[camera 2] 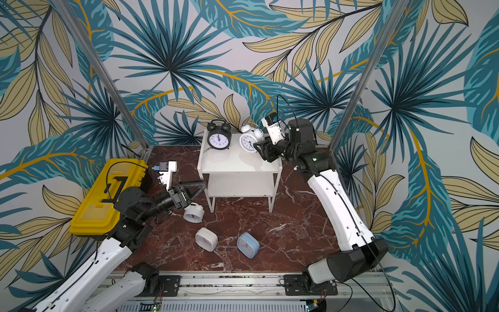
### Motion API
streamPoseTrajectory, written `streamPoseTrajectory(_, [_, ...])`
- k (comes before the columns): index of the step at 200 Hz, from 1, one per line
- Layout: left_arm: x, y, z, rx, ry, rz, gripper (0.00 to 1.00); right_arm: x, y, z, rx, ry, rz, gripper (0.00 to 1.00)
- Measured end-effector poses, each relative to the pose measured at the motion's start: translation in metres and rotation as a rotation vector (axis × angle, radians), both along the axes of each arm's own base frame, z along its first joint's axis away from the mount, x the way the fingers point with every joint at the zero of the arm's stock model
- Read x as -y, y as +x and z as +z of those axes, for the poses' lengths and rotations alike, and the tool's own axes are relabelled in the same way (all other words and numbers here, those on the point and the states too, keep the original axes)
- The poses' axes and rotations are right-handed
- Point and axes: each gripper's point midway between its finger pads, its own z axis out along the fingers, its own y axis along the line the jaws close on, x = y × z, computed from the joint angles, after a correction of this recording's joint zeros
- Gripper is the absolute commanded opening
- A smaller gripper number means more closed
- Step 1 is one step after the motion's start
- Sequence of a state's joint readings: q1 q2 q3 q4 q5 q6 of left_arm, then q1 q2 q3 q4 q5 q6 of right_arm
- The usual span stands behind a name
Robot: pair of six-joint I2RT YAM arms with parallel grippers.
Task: Place the alarm clocks on the shelf by style
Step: Place the alarm on the shelf.
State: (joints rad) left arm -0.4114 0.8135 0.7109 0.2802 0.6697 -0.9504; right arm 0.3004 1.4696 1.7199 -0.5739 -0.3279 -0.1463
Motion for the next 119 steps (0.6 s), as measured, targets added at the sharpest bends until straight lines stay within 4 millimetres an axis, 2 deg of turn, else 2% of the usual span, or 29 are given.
streamPoseTrajectory(23, [0.0001, 0.0003, -0.0023, -0.005, 0.002, 0.0, 0.9, 0.0018, 0.001, -0.0002, 0.001, -0.003, -0.008, 0.49])
streamPoseTrajectory(119, [0.0002, 0.0007, -0.0044, -0.005, 0.006, 0.001, 0.9, 0.007, 0.0035, -0.0005, 0.0, -0.004, -0.026, 0.46])
